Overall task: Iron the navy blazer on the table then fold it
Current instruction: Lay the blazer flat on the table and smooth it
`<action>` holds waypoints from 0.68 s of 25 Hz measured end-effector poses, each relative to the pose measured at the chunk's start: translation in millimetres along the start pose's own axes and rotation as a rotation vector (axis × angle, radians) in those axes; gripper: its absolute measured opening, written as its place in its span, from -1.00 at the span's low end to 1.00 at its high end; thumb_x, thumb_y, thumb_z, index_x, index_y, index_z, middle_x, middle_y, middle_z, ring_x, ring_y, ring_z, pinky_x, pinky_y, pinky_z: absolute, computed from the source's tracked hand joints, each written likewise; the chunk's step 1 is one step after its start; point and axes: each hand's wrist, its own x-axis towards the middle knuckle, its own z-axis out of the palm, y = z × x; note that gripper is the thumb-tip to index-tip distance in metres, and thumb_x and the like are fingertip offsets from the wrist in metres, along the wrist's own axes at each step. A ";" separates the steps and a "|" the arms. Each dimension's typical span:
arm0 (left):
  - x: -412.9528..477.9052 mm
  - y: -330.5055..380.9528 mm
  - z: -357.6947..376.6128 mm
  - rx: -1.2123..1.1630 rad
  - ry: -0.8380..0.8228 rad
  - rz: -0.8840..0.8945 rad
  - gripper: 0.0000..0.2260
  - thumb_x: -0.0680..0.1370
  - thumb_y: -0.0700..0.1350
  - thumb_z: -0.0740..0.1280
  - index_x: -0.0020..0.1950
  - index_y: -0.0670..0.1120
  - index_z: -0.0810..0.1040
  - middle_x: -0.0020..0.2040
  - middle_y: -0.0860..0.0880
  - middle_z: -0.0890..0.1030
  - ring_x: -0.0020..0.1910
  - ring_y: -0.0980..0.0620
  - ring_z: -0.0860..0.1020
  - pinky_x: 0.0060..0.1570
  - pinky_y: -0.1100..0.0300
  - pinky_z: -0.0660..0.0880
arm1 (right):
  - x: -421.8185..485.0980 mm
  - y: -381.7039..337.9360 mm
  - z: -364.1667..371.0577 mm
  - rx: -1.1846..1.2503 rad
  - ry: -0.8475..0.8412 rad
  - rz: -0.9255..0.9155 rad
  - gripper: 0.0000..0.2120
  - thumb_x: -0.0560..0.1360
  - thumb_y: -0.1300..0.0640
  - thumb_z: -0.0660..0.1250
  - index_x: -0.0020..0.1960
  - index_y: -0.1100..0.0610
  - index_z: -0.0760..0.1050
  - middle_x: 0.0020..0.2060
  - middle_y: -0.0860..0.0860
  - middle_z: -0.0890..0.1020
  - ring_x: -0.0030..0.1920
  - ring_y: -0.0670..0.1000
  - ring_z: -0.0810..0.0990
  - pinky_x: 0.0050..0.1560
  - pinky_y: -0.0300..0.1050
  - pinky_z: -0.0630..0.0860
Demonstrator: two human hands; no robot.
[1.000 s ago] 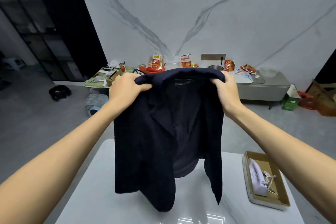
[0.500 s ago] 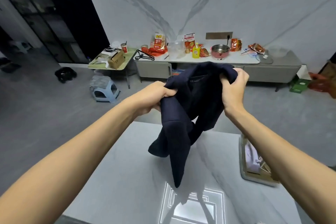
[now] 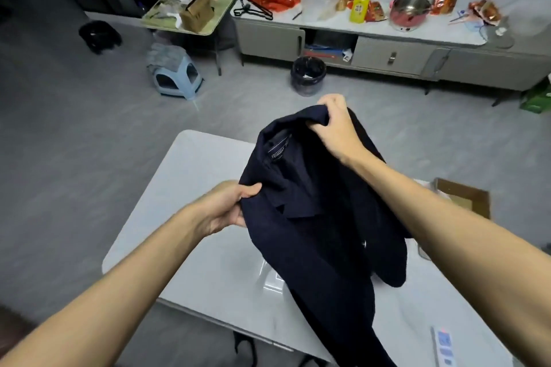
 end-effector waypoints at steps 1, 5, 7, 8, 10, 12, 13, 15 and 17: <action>26.5 -30.0 -21.7 0.014 0.010 -0.066 -0.80 0.65 -0.11 0.26 0.17 -0.15 0.60 0.07 -0.12 0.71 0.01 -0.07 0.69 0.00 -0.06 0.63 | 2.9 23.5 38.7 -0.015 -0.062 0.034 -0.80 0.44 0.29 0.39 0.02 0.17 0.43 0.06 0.06 0.35 0.01 -0.06 0.39 0.06 -0.53 0.25; 144.0 -154.2 -108.0 0.114 0.115 -0.249 -0.77 0.65 -0.08 0.27 0.22 -0.14 0.60 0.00 -0.07 0.72 -0.07 -0.06 0.69 -0.15 0.08 0.62 | 11.3 140.5 208.0 -0.039 -0.241 0.144 -0.78 0.44 0.25 0.41 -0.01 0.14 0.40 0.07 0.03 0.35 0.06 -0.02 0.41 0.13 -0.49 0.26; 194.4 -215.0 -157.6 0.203 0.251 -0.295 -0.80 0.65 -0.15 0.26 0.23 -0.14 0.58 -0.04 -0.07 0.70 -0.12 -0.06 0.65 -0.14 0.04 0.62 | 2.7 193.7 295.1 -0.051 -0.377 0.195 -0.72 0.45 0.17 0.43 0.09 0.14 0.41 0.18 -0.01 0.32 0.20 -0.02 0.38 0.30 -0.36 0.25; 213.5 -239.1 -181.0 0.274 0.325 -0.328 -0.79 0.64 -0.19 0.25 0.24 -0.13 0.57 -0.03 -0.09 0.68 -0.10 -0.09 0.64 -0.08 -0.01 0.62 | -5.3 213.1 331.3 -0.044 -0.460 0.212 -0.63 0.45 0.14 0.45 0.19 0.14 0.42 0.29 -0.02 0.28 0.29 -0.02 0.34 0.36 -0.29 0.24; 235.6 -270.8 -217.1 0.525 0.423 -0.391 -0.69 0.58 -0.22 0.23 0.33 -0.11 0.49 0.07 -0.14 0.64 0.01 -0.17 0.61 0.03 -0.06 0.59 | -24.7 236.1 375.7 -0.028 -0.616 0.215 -0.41 0.45 0.13 0.47 0.41 0.11 0.33 0.47 -0.08 0.13 0.40 -0.04 0.28 0.39 -0.20 0.27; 252.5 -275.4 -231.6 0.751 0.500 -0.322 -0.51 0.52 -0.21 0.27 0.46 -0.09 0.34 0.26 -0.18 0.53 0.18 -0.20 0.53 0.08 0.00 0.47 | -30.9 252.1 374.7 -0.079 -0.571 0.157 -0.40 0.47 0.14 0.42 0.46 0.03 0.29 0.48 -0.17 0.14 0.34 -0.06 0.38 0.32 -0.11 0.40; 263.1 -268.2 -229.6 0.770 0.539 -0.207 -0.47 0.50 -0.17 0.30 0.48 -0.10 0.31 0.33 -0.18 0.47 0.25 -0.20 0.49 0.11 0.00 0.44 | -29.3 260.5 362.1 -0.129 -0.460 0.138 -0.45 0.49 0.15 0.39 0.43 0.01 0.32 0.43 -0.18 0.21 0.24 -0.07 0.46 0.25 -0.07 0.47; 293.3 -241.8 -211.9 0.751 0.576 0.091 -0.47 0.48 -0.05 0.32 0.44 -0.11 0.35 0.37 -0.16 0.43 0.32 -0.18 0.43 0.21 -0.06 0.43 | -19.0 284.3 321.5 -0.288 -0.189 0.206 -0.51 0.50 0.16 0.36 0.40 0.03 0.35 0.36 -0.12 0.30 0.05 -0.03 0.54 0.10 0.01 0.53; 335.2 -217.2 -186.9 0.857 0.530 0.257 -0.40 0.52 0.03 0.39 0.49 -0.14 0.29 0.42 -0.16 0.38 0.40 -0.17 0.36 0.36 -0.06 0.34 | -8.7 318.6 276.0 -0.549 -0.032 0.399 -0.38 0.49 0.09 0.39 0.48 0.03 0.22 0.43 0.01 0.24 -0.01 0.14 0.58 -0.01 -0.01 0.52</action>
